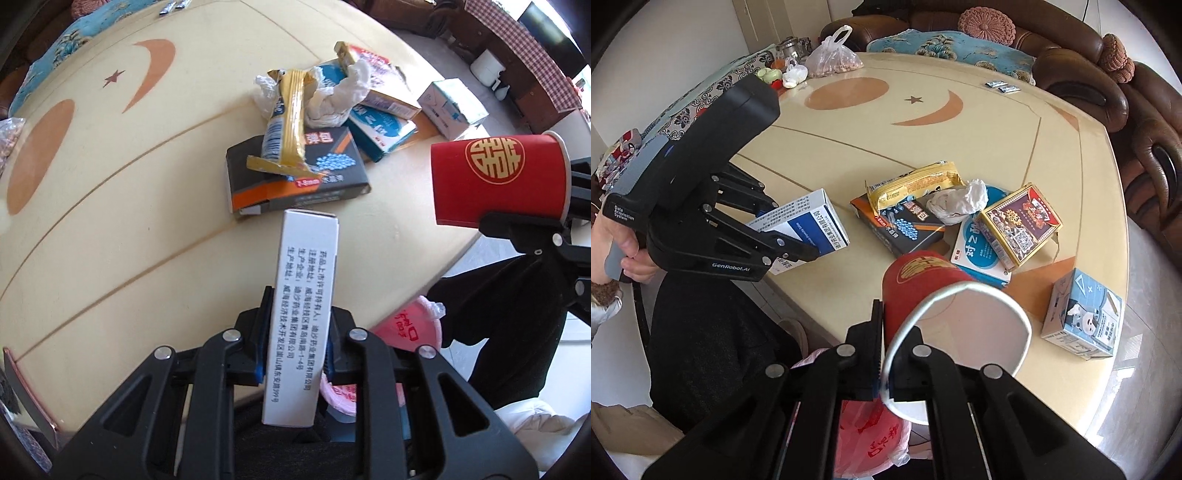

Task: Collect trash
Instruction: 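Carry the white box with the left tool while the right tool carries the red cup over the bin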

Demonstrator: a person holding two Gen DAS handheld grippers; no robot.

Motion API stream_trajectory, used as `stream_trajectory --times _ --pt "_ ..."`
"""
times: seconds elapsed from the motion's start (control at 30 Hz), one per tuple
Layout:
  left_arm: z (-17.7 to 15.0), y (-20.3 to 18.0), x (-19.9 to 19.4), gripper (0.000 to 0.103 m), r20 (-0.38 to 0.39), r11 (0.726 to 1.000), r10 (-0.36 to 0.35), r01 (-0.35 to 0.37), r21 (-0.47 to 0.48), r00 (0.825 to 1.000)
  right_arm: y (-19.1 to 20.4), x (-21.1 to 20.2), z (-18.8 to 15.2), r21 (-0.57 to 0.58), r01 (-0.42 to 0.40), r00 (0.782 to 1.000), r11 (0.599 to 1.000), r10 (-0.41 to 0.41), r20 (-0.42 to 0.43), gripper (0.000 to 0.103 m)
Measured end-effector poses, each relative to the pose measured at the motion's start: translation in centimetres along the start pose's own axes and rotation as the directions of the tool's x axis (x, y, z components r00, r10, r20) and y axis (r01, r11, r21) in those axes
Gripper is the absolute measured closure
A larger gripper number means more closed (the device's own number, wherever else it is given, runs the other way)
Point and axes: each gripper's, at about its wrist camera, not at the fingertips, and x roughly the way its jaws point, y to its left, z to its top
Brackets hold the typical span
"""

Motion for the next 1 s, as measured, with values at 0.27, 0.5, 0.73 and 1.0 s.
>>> stream_trajectory --times 0.27,0.5,0.73,1.0 --pt "-3.6 -3.8 -2.9 0.081 0.096 0.999 0.05 -0.048 -0.024 0.994 2.6 -3.9 -1.3 0.001 0.03 0.998 1.0 -0.03 0.06 0.1" --pt "-6.9 -7.1 -4.4 0.081 0.147 0.998 0.011 -0.003 -0.055 0.989 5.9 -6.3 -4.5 0.008 0.031 0.996 0.999 -0.032 0.084 0.1" --pt "-9.9 -9.1 -3.8 0.081 0.168 0.997 -0.012 0.025 -0.075 0.986 7.9 -6.7 -8.6 0.039 0.017 0.997 0.999 -0.019 0.072 0.1" --pt "-12.7 -12.0 -2.5 0.081 0.152 0.998 -0.013 0.022 -0.054 0.988 9.1 -6.7 -12.1 0.06 0.02 0.999 0.998 -0.023 0.044 0.1"
